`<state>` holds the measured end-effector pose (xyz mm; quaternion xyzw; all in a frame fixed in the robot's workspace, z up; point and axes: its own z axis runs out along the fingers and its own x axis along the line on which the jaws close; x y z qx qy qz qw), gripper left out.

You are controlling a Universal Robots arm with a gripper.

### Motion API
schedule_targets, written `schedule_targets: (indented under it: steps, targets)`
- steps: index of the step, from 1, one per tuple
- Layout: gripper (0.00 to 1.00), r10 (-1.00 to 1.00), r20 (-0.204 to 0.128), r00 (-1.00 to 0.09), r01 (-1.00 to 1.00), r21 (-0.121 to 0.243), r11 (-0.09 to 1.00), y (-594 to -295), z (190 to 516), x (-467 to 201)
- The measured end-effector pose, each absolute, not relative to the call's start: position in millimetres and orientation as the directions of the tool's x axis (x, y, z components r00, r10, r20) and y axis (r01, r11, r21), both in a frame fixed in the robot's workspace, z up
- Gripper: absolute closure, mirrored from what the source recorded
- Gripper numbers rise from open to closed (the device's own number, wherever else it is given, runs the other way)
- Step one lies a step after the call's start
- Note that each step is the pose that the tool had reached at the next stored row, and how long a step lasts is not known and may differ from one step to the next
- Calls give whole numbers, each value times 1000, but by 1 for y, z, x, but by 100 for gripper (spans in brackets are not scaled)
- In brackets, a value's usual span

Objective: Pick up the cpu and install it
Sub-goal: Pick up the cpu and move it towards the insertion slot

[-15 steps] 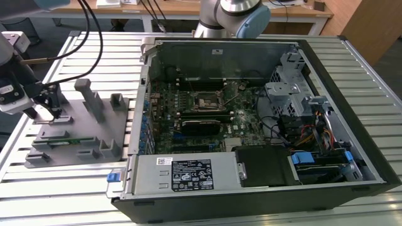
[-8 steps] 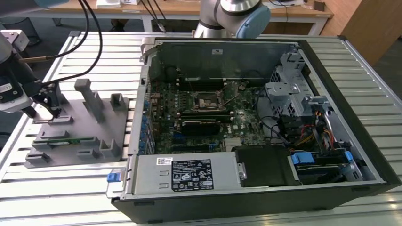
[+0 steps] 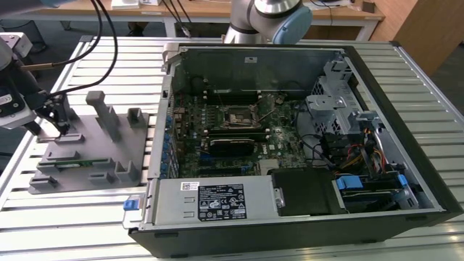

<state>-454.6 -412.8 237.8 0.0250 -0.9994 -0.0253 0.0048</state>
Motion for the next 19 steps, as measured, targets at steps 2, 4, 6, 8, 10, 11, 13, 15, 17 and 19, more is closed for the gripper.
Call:
schedule_targets:
  steps: [2, 4, 6, 8, 10, 11, 13, 15, 17, 19]
  targets:
    - [46, -50, 8, -999, -50, 51, 997, -413, 239, -455]
    - [46, -50, 8, -999, -50, 51, 997, -413, 240, -455]
    - [46, -50, 8, -999, -50, 51, 997, -413, 241, -455]
    - [46, -50, 8, -999, -50, 51, 997, -413, 242, -455]
    - [46, -50, 8, -999, -50, 51, 997, -413, 243, -455]
    - [46, -50, 8, -999, -50, 51, 997, -413, 243, -455]
    - [46, -50, 8, -999, -50, 51, 997, -413, 244, -455]
    - [46, -50, 8, -999, -50, 51, 997, -413, 246, -455]
    - [46, -50, 8, -999, -50, 51, 997, -413, 247, -455]
    - [46, -50, 8, -999, -50, 51, 997, -413, 248, -455]
